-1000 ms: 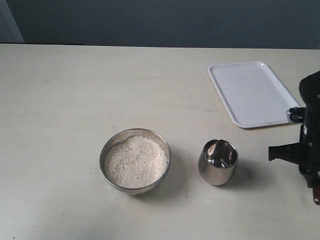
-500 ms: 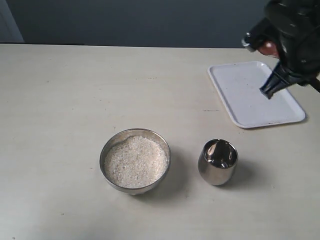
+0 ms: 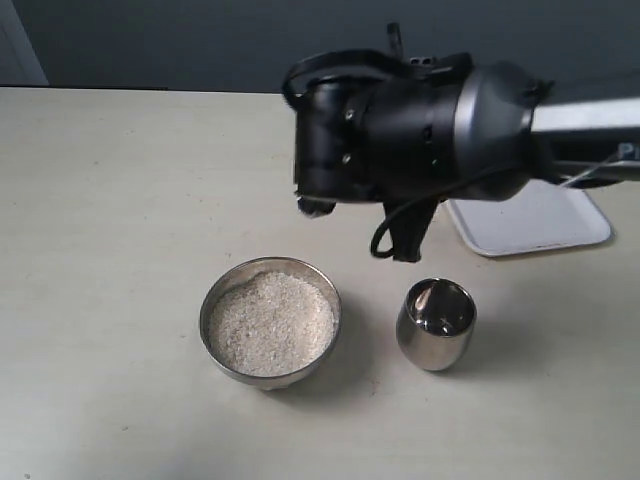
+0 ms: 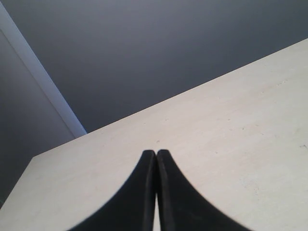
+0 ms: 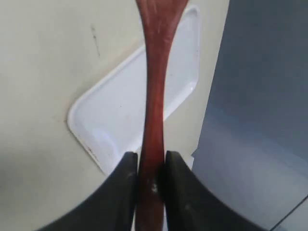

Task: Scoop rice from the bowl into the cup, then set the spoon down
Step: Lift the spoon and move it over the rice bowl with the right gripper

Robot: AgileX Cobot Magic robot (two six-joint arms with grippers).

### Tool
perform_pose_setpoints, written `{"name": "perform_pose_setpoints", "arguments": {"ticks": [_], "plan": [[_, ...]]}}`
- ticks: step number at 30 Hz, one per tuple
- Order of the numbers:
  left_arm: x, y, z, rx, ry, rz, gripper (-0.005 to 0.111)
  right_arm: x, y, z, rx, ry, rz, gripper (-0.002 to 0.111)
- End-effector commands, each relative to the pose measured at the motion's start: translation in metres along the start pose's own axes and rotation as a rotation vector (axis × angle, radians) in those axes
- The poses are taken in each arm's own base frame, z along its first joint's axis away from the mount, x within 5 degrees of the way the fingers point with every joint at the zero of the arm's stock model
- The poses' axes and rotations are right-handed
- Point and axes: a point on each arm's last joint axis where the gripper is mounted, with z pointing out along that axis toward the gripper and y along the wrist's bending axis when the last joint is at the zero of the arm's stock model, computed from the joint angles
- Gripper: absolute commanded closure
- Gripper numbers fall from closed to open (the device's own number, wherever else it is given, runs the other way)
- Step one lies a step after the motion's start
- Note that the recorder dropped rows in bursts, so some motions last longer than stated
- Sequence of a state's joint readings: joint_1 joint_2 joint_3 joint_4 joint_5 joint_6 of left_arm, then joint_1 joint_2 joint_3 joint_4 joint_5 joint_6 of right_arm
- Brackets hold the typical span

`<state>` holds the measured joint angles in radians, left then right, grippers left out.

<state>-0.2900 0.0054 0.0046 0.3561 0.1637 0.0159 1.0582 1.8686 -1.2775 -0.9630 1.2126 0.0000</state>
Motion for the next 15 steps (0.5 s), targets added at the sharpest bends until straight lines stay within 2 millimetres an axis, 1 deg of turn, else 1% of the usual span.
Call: {"name": "perform_pose_setpoints", "arguments": {"ticks": [1,4,6,8,10,13,15], "plan": [[-0.002,0.001,-0.001,-0.003,-0.016,-0.009,0.106,-0.013,0.014,-0.017,0.018,-0.039,-0.082,0.109],[-0.002,0.001,-0.001,-0.003,-0.016,-0.009,0.106,-0.018,0.025,-0.029,0.003,-0.068,-0.124,0.109],[-0.002,0.001,-0.001,-0.003,-0.016,-0.009,0.106,-0.021,0.034,-0.035,-0.044,-0.083,-0.129,0.109],[-0.002,0.001,-0.001,-0.003,-0.016,-0.009,0.106,-0.022,0.042,-0.041,-0.086,-0.099,-0.17,0.109],[-0.002,0.001,-0.001,-0.003,-0.016,-0.009,0.106,-0.025,0.047,-0.048,-0.079,-0.115,-0.188,0.109],[-0.002,0.001,-0.001,-0.003,-0.016,-0.009,0.106,-0.027,0.05,-0.053,-0.066,-0.128,-0.203,0.109],[-0.002,0.001,-0.001,-0.003,-0.016,-0.009,0.106,-0.026,0.056,-0.053,-0.122,-0.127,-0.188,0.109]]}}
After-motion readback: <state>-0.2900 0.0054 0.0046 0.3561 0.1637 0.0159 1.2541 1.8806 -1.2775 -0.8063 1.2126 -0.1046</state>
